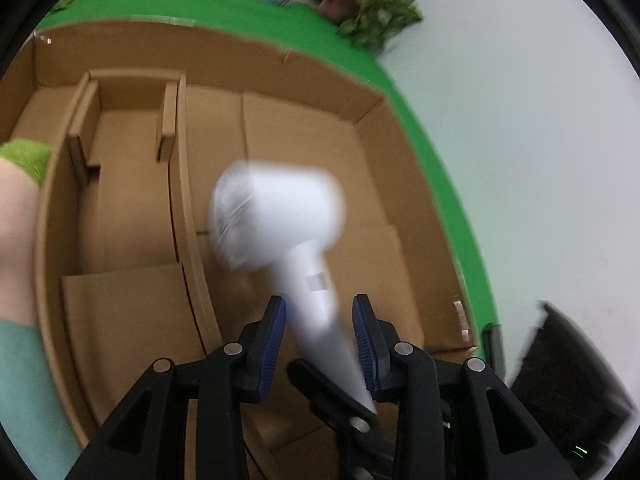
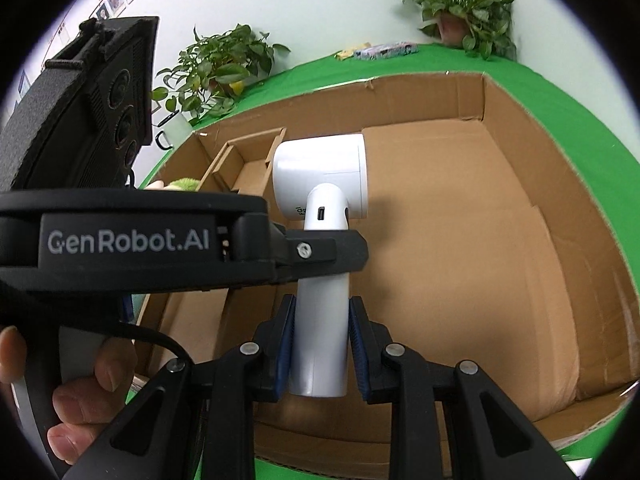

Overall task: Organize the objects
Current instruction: 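Lift the hair dryer with both grippers and carry it over the box, then lower the hair dryer into the box beside the insert and open both grippers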

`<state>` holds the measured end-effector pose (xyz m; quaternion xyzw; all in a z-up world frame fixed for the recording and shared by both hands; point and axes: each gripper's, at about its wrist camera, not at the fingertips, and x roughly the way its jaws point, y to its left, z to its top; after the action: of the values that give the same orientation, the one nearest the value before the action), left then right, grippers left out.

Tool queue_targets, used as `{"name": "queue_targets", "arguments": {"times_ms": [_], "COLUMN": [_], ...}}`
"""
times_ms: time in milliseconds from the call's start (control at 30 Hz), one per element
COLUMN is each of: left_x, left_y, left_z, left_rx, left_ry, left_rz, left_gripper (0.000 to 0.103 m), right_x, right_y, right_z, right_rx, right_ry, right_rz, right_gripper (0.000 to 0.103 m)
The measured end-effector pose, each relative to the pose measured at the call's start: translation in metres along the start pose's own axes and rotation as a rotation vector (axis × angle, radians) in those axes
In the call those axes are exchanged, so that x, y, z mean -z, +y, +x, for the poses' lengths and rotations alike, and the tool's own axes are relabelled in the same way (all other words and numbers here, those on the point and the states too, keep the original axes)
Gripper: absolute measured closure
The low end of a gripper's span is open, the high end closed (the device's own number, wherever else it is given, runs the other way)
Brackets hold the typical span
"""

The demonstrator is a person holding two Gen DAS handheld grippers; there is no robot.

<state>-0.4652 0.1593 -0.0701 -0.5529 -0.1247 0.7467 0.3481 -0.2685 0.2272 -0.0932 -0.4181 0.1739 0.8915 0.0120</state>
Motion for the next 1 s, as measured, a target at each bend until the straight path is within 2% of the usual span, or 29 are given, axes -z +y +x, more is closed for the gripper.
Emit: {"name": "queue_targets", "arguments": {"times_ms": [67, 267, 367, 433, 500, 667, 800, 1000], "left_x": [0.002, 0.020, 0.031, 0.042, 0.059, 0.076, 0.083, 0.086], "left_y": [-0.008, -0.020, -0.019, -0.017, -0.003, -0.007, 0.002, 0.010], "left_z": [-0.016, -0.054, -0.061, -0.060, -0.062, -0.063, -0.069, -0.070], "left_rx": [0.015, -0.074, -0.167, -0.214, -0.257, -0.356, -0.381, -0.348], "left_ry": [-0.030, -0.122, -0.116, -0.084, -0.061, -0.042, -0.039, -0.042], "left_rz": [0.026, 0.068, 0.079, 0.096, 0.120, 0.164, 0.165, 0.124], "left_gripper": [0.070, 0.068, 0.068, 0.068, 0.068, 0.069, 0.069, 0.069], "right_x": [0.001, 0.005, 0.007, 0.007, 0.004, -0.011, -0.010, -0.007], "right_y": [0.000, 0.011, 0.015, 0.013, 0.010, 0.013, 0.015, 0.017], "right_z": [0.004, 0.006, 0.003, 0.005, 0.009, 0.020, 0.022, 0.021], "right_rx": [0.004, -0.036, -0.039, -0.035, -0.048, -0.035, -0.024, -0.020], "right_ry": [0.020, 0.059, 0.063, 0.075, 0.099, 0.144, 0.164, 0.172], "right_rz": [0.014, -0.006, -0.017, -0.010, 0.005, -0.012, -0.010, -0.002], "right_gripper": [0.076, 0.073, 0.073, 0.073, 0.073, 0.075, 0.079, 0.079]}}
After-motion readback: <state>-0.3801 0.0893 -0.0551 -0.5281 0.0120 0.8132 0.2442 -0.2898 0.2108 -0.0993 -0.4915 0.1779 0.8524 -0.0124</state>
